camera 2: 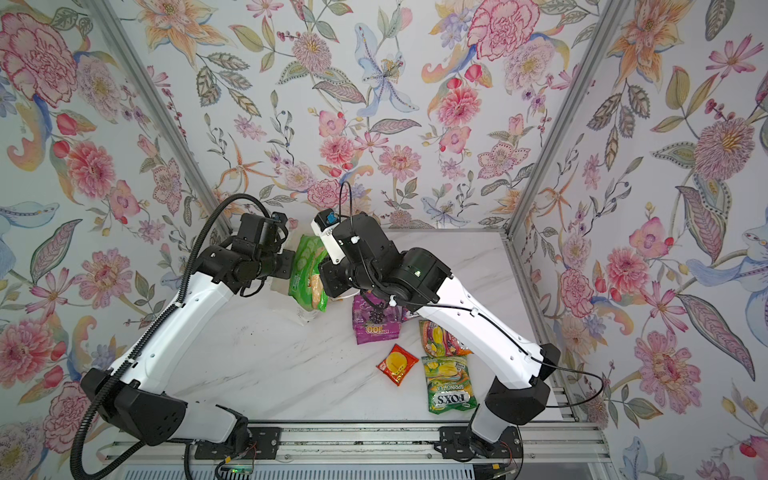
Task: Place the snacks into the paper bag
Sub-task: 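Lift the chip bag with the right gripper over the open paper bag, then lower the green chip bag into the paper bag and open the right gripper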
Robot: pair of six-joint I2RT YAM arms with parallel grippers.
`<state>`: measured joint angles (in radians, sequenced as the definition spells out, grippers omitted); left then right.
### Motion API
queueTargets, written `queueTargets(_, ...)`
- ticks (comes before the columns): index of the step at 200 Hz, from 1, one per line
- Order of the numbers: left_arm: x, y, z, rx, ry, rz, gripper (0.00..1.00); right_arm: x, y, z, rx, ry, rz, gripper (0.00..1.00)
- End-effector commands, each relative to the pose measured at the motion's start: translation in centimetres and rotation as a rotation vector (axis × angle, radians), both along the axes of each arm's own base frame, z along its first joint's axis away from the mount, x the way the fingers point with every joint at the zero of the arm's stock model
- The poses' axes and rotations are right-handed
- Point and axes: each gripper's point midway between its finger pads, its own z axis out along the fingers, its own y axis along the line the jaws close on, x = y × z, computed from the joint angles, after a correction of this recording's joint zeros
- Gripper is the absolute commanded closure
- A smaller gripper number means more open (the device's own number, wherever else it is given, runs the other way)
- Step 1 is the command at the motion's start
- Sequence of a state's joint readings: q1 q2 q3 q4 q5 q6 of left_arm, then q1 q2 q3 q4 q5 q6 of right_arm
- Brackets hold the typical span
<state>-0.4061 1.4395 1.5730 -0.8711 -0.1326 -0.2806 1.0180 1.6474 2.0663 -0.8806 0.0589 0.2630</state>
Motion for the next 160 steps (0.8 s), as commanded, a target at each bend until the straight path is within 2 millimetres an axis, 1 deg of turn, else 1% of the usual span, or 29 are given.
queueTargets(1,-1.0,-0.5,1.0,-0.045,-0.027,-0.01,1.0,0.8,0.1,-1.3,-0.011,0.064,-0.036,1.0)
queueTargets(42,-2.1,-1.8,0.4,-0.073,-0.008,-0.055,1.0,2.8,0.4,-3.3,-0.085,0.088,-0.111,1.0)
queueTargets(62,-2.7,-1.9,1.0,-0.089,-0.035,-0.052,1.0,3.8,0.6,-4.4,-0.134,0.112,-0.142,1.0)
queueTargets(79,-3.3,-2.4,1.0,-0.126,-0.031,-0.072,1.0,4.6,0.8,-5.1,-0.151,0.144,-0.167,1.0)
queueTargets(104,-3.9,-2.4,0.3,-0.142,-0.002,-0.071,1.0,5.0,1.4,-6.0,-0.171,0.163,-0.163,1.0)
queueTargets(118,-4.3,-2.7,-0.3,-0.154,0.027,-0.081,1.0,5.2,1.5,-6.7,-0.186,0.178,-0.164,1.0)
queueTargets(160,-5.1,-3.5,-0.6,-0.199,0.069,-0.114,1.0,5.1,1.6,-8.8,-0.247,0.218,-0.16,1.0)
